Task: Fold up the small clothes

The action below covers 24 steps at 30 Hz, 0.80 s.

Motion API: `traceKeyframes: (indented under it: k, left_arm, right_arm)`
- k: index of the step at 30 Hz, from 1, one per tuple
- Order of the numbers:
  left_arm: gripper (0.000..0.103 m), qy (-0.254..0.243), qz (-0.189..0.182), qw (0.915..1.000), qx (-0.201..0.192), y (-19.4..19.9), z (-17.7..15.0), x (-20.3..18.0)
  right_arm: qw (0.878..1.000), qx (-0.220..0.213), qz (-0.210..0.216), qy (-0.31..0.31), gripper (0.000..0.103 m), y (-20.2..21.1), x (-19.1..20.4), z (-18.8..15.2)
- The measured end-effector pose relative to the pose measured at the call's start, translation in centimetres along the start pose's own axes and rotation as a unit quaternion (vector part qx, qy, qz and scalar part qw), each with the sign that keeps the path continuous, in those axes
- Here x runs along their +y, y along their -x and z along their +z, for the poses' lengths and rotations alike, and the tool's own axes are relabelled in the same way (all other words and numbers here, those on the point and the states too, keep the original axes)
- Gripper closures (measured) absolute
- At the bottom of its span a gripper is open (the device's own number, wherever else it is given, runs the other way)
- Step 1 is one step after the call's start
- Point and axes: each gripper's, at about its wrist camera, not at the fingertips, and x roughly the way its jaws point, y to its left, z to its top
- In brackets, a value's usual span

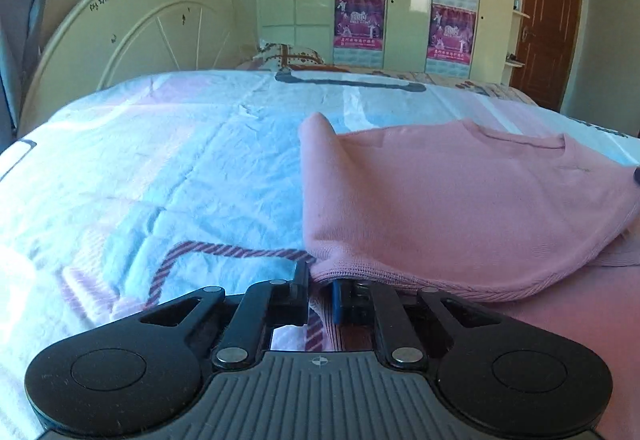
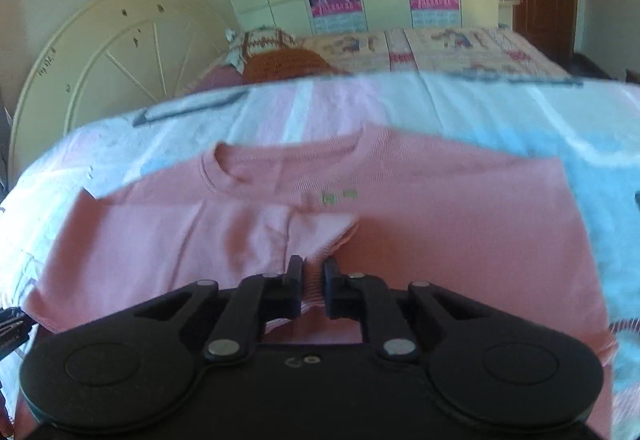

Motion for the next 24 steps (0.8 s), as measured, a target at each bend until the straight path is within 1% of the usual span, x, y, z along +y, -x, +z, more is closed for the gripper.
traceKeyframes:
  k: [1,2,3,4,5,7,8,9,13,17,19,22,24]
  left_arm:
    - [0.093,0.001,-0.001,1.0000,-0.004,0.3,-0.1,0.1]
    - [0.094,0.002,-0.003,1.0000,-0.002,0.0,0.0,0.1]
    - [0.094,-0.001,-0.003,1.0000,0.001,-0.2,-0.2,0.1]
    - [0.094,-0.003,-0.006,1.0000,0.006,-0.6,-0.3,0.0]
    - [0.094,-0.003,-0.008,0.9999,0.008,-0.7,-0.6,0.0]
    - [0.094,-0.004,-0.009,0.9999,0.008,-0.7,-0.4,0.1]
    - [0.094,-0.003,-0.010,0.9999,0.010,-0.7,-0.3,0.1]
    - [0.094,-0.003,-0.012,0.9999,0.011,-0.7,-0.2,0.2]
    - [0.094,-0.015,-0.014,0.9997,0.012,-0.7,-0.2,0.2]
    - [0.094,-0.018,-0.016,0.9996,0.013,-0.8,0.0,0.1]
    - [0.094,-0.019,-0.015,0.9996,0.013,-0.8,0.0,0.0]
    - [0.094,-0.027,-0.013,0.9995,0.013,-0.8,-0.1,-0.1]
    - [0.094,-0.038,-0.015,0.9990,0.015,-0.8,-0.2,-0.3]
  right_arm:
    - [1.000,-0.029,0.002,0.009,0.094,1.4,0.3,0.6]
    - [0.998,-0.064,0.003,0.020,0.094,3.4,0.6,1.2]
    - [0.995,-0.090,-0.003,0.032,0.094,4.8,0.7,1.4]
    - [0.994,-0.102,-0.015,0.041,0.094,5.5,0.6,1.2]
    - [0.994,-0.096,-0.029,0.044,0.094,5.4,0.1,0.9]
    - [0.998,-0.020,-0.051,0.029,0.094,2.3,-1.7,-0.5]
    - [0.998,0.008,-0.056,0.018,0.094,1.2,-2.4,-1.3]
    - [0.998,0.018,-0.052,0.009,0.094,0.4,-2.7,-2.0]
    - [0.998,0.016,-0.057,-0.005,0.094,0.0,-2.5,-2.9]
    - [0.998,-0.009,-0.061,0.000,0.094,1.9,-2.1,-2.9]
    - [0.998,0.001,-0.068,0.006,0.094,1.4,-2.2,-3.3]
    - [0.997,0.026,-0.073,0.003,0.094,-0.5,-2.7,-3.9]
    - [0.997,0.028,-0.073,-0.007,0.093,-1.0,-3.0,-4.4]
